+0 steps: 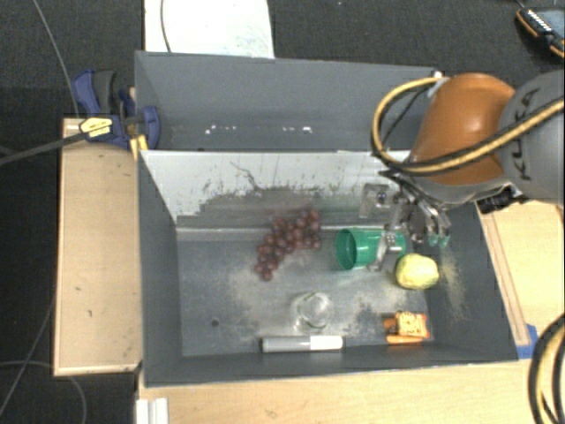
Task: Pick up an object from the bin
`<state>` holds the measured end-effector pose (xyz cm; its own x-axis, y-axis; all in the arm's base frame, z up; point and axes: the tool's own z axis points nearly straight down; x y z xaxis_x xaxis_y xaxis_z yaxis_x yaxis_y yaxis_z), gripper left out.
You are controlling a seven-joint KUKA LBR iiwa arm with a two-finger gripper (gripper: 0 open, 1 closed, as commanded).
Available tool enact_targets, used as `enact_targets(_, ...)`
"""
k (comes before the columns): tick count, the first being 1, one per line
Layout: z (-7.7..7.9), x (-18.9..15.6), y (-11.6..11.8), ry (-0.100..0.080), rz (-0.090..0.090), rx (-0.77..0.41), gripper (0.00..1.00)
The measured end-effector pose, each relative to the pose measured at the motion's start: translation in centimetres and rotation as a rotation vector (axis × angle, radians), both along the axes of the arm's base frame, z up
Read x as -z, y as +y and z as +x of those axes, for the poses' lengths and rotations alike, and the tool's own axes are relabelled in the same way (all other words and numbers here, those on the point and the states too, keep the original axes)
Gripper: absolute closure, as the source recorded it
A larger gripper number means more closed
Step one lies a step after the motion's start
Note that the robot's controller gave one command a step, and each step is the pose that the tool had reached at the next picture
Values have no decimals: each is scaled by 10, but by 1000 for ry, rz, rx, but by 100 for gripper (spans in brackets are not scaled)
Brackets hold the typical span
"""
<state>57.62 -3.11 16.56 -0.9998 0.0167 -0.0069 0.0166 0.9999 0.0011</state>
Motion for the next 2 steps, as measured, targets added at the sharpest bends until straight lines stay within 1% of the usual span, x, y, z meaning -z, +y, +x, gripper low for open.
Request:
enact_targets(1, -3, 69, -53, -1, -7, -481, 0)
enact_targets(2, -1, 39, -22, -7, -3, -243, 0)
